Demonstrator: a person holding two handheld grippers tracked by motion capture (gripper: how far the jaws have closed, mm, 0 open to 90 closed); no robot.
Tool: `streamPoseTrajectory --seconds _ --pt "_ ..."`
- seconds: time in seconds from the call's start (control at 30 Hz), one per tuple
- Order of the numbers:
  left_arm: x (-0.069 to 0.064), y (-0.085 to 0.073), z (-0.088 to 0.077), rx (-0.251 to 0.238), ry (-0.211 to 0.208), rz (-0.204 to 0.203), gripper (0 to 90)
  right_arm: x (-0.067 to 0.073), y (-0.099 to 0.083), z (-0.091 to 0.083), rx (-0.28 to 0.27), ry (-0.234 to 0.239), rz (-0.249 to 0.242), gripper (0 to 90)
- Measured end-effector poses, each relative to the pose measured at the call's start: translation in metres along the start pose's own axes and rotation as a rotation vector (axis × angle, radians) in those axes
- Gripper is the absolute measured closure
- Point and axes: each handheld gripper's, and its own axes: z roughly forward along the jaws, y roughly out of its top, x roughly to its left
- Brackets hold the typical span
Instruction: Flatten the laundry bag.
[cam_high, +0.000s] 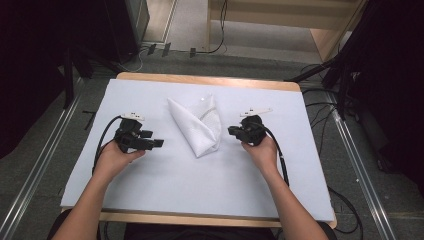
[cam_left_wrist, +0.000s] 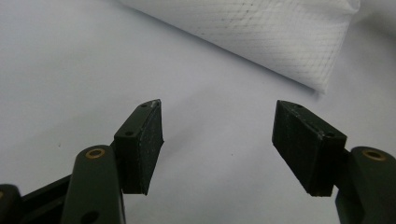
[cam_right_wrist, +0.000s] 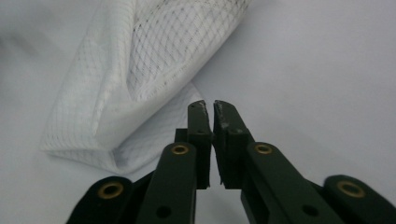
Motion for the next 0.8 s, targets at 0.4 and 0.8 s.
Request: streamPoseTrajectory --seconds 0.4,0.8 --pt "0.004 -0.003 -0.006 -0.003 0.013 -0.011 34.6 0.011 0.001 0.022 0.038 0.041 -0.02 89.4" --pt "0.008 -0.01 -0.014 -0.007 0.034 -0.037 34.8 0.035 0.016 0.019 -0.003 0.094 -0.073 89.1"
